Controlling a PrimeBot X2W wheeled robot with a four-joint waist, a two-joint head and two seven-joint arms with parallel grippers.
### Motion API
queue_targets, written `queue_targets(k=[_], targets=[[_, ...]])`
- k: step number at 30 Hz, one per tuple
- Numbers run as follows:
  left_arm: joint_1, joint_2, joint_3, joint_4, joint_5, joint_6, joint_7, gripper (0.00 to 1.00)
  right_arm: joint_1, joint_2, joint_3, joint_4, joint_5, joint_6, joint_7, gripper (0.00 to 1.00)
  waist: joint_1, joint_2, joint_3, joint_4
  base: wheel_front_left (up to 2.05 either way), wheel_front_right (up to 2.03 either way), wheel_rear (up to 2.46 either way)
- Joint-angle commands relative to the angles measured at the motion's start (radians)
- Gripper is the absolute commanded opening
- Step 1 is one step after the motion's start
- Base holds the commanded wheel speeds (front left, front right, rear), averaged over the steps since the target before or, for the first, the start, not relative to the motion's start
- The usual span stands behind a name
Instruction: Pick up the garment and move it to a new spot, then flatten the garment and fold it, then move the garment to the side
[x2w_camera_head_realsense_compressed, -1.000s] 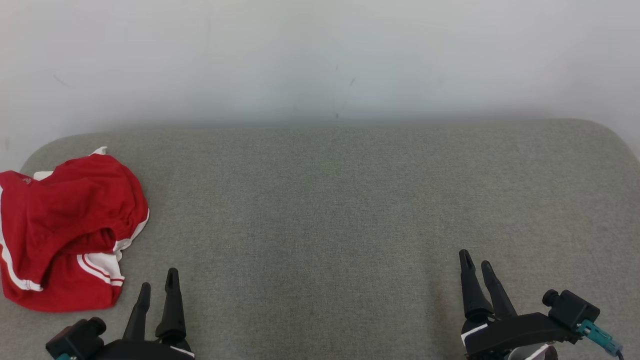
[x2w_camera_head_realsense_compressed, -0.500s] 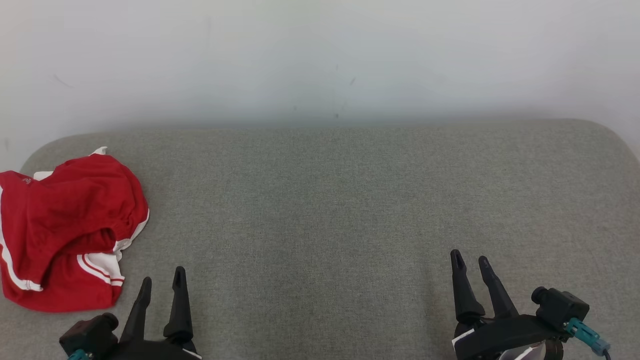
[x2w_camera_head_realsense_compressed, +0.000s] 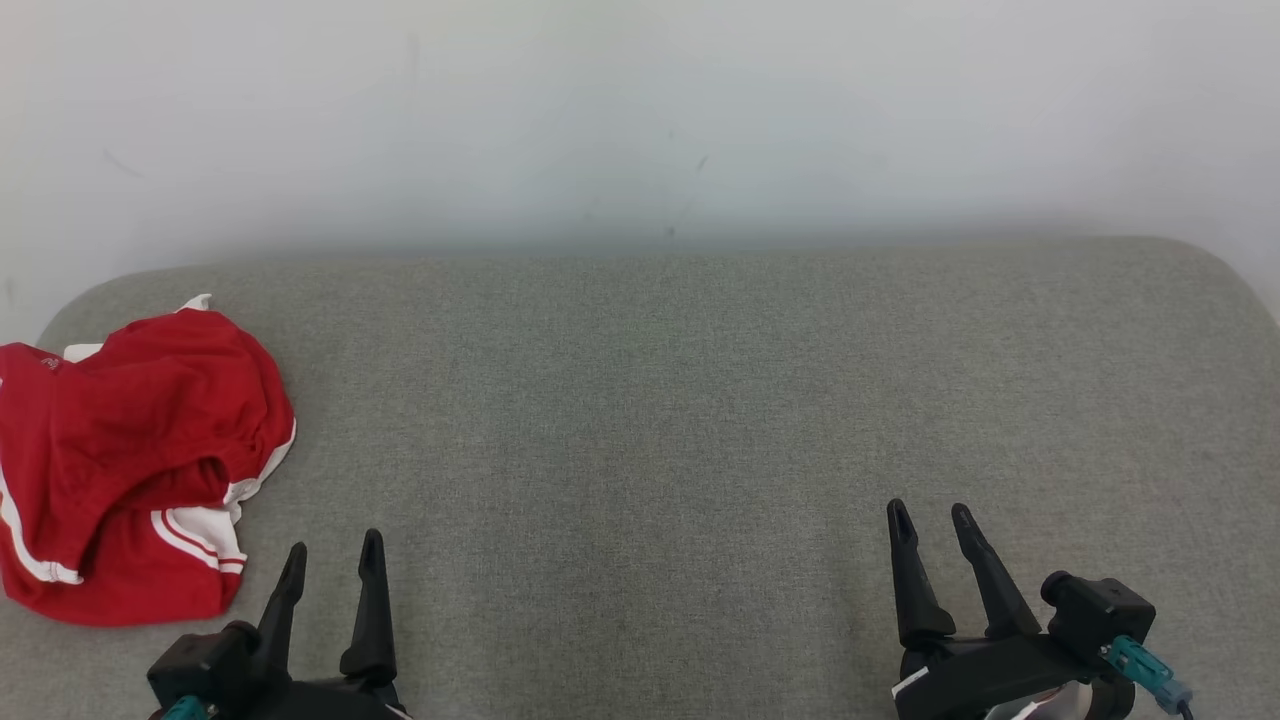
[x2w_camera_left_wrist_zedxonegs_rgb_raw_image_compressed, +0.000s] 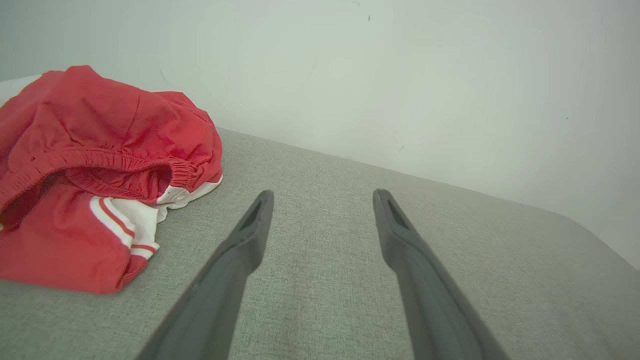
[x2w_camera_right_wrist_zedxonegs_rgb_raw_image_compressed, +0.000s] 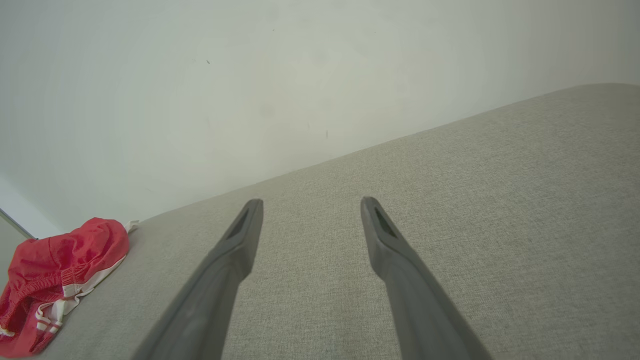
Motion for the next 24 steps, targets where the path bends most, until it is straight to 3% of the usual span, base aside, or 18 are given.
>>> queue_targets(k=[1, 24], targets=[[-0.009, 0.006, -0.001, -0.009, 0.031, -0.002, -0.009, 1.00, -0.010, -0.001, 0.002, -0.005, -0.027, -0.001, -0.009, 1.00, 0.0000, -0.0001, 0.000, 0.000, 0.00, 0.00, 0.00], [-0.006, 0.009, 0.008, 0.003, 0.216, -0.004, -0.055, 1.00, 0.000, 0.000, -0.045, 0.012, -0.225, -0.002, -0.056, 1.00, 0.0000, -0.0001, 0.004, -0.002, 0.00, 0.00, 0.00]])
